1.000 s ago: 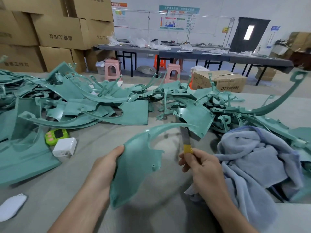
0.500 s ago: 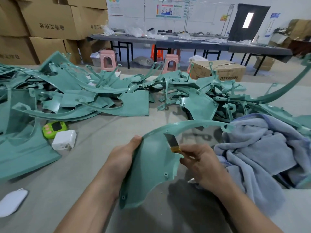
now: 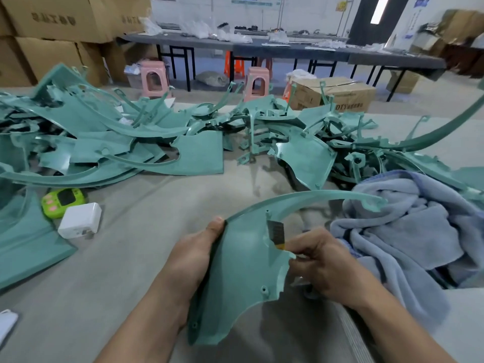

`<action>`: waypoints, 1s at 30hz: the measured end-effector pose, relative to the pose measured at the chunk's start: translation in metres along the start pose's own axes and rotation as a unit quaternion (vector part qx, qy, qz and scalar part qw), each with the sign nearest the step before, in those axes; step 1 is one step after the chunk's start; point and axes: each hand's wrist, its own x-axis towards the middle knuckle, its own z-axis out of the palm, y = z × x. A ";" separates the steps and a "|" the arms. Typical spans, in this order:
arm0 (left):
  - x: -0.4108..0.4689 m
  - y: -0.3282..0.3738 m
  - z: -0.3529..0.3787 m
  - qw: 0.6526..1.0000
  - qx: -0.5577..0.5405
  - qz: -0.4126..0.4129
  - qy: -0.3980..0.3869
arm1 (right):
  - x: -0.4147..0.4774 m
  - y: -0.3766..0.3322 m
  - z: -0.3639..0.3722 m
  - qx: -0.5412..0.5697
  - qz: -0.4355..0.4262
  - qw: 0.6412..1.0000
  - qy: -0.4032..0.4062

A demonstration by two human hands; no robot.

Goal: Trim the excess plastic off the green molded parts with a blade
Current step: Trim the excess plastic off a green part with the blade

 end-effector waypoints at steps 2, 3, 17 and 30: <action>0.005 -0.002 0.000 1.000 0.003 0.005 0.006 | 0.002 0.003 -0.001 0.018 -0.001 1.000 0.001; 0.007 -0.003 0.000 1.000 0.001 0.004 0.003 | 0.002 0.003 -0.002 0.025 -0.004 1.000 -0.001; 0.012 -0.013 0.006 0.997 0.065 -0.006 0.048 | 0.009 0.009 0.008 0.064 -0.032 0.995 0.073; 0.017 -0.016 0.012 0.993 0.003 0.008 0.115 | 0.001 -0.002 0.007 0.113 -0.039 0.993 -0.016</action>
